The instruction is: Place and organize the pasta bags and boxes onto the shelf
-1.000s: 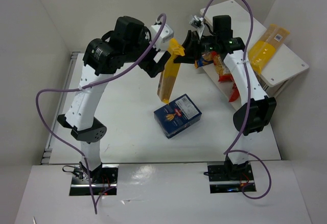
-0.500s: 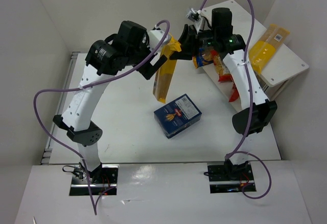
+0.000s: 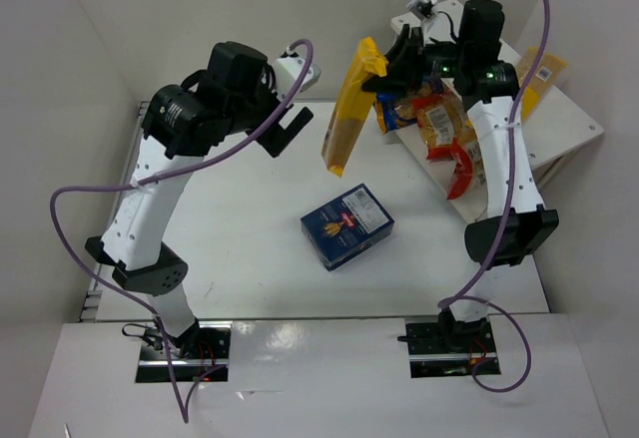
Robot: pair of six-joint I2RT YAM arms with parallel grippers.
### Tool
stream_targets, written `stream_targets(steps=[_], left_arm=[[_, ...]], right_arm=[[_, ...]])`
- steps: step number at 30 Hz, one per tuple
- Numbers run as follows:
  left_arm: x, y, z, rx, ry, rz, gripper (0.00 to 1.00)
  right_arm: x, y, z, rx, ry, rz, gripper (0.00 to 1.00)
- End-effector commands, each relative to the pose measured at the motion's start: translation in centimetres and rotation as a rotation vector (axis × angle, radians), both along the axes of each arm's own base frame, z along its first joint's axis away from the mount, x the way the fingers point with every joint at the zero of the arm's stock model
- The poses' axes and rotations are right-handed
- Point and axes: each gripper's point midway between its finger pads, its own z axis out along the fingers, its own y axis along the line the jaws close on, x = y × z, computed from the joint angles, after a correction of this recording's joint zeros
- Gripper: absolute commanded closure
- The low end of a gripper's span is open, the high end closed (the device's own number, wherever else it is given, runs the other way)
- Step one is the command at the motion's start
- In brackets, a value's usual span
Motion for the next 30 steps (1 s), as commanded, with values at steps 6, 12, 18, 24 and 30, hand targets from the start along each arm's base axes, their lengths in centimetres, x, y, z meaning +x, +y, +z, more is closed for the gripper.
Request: stream_targets(steps=[6, 12, 18, 24, 30], left_arm=[[-0.4, 0.9, 0.3, 0.021, -0.026, 0.011, 0.01], [-0.5, 1.0, -0.3, 0.034, -0.010, 0.010, 0.01], [-0.9, 1.3, -1.1, 0.050, 0.010, 0.010, 0.01], [-1.2, 1.9, -2.2, 0.083, 0.028, 0.014, 0.01], [-1.6, 2.9, -3.1, 0.124, 0.036, 0.033, 0.01]], right_arm=[[-0.8, -6.7, 8.9, 0.050, -0.229, -0.214, 1.00], [0.4, -8.7, 9.8, 0.066, -0.232, -0.314, 1.00], [2.6, -10.5, 10.8, 0.112, -0.202, -0.444, 1.00], [5.6, -15.7, 11.9, 0.161, -0.169, -0.620, 1.00], [6.4, -19.6, 14.0, 0.192, -0.196, -0.760, 1.00]])
